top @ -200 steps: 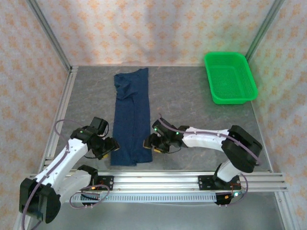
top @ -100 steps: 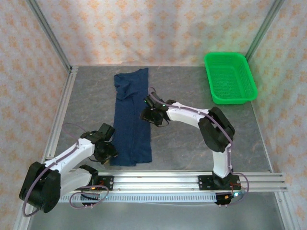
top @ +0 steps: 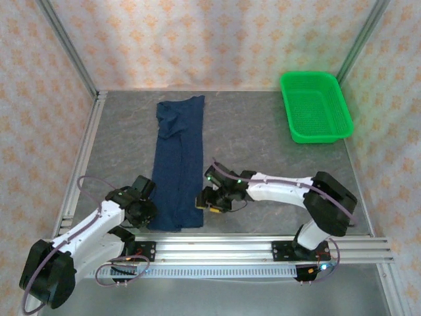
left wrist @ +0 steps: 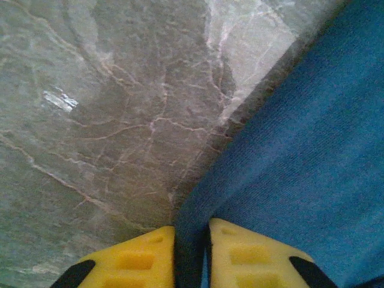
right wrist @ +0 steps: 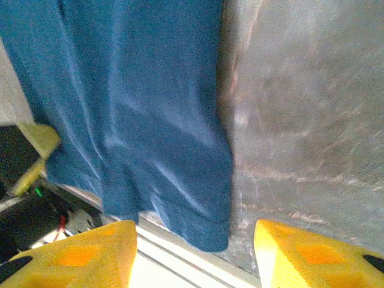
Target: Fold and stack the t-shirts
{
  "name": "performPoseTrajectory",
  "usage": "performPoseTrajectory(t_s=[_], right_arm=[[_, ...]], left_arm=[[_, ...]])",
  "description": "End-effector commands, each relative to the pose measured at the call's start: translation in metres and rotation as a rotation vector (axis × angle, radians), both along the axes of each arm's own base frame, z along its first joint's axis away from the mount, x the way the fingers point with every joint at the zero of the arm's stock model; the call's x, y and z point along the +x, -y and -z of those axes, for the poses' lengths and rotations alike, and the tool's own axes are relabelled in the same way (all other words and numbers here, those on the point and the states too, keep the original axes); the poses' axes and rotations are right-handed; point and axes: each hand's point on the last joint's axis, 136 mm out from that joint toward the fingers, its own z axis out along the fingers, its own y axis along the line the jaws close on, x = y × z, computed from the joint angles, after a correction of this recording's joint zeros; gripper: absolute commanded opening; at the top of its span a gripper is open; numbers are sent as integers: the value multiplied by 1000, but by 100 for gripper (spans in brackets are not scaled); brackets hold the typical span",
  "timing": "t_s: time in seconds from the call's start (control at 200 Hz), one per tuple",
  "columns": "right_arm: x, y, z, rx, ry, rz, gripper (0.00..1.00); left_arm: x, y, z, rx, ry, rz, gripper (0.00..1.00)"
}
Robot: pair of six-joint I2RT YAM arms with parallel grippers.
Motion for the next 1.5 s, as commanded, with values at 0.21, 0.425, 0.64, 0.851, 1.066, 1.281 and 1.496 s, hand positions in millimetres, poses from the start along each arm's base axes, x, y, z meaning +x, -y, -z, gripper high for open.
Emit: performPoseTrajectory(t_s=[0.21, 0.425, 0.64, 0.851, 1.066, 1.281, 1.496], right_arm=[[-24, -33, 24, 26, -80, -26, 55], [-31, -45, 27, 19, -89, -52, 55], [-23, -62, 31, 9, -93, -46, 39], [-17, -43, 21, -89, -41, -51, 0], [-21, -18, -23, -95, 5, -37, 0], [-32, -13, -47, -37, -20, -4, 0], [-21, -11, -74, -17, 29, 19, 0]], left_arm=[[2, 39, 8, -183, 17, 44, 6], [3, 44, -2, -223, 57, 28, 5], [3, 47, -8, -253, 81, 26, 5], [11, 52, -32, -288, 141, 24, 4], [7, 51, -74, -321, 187, 17, 3], [-7, 48, -92, -348, 184, 0, 2], [9, 52, -118, -375, 267, -30, 2]])
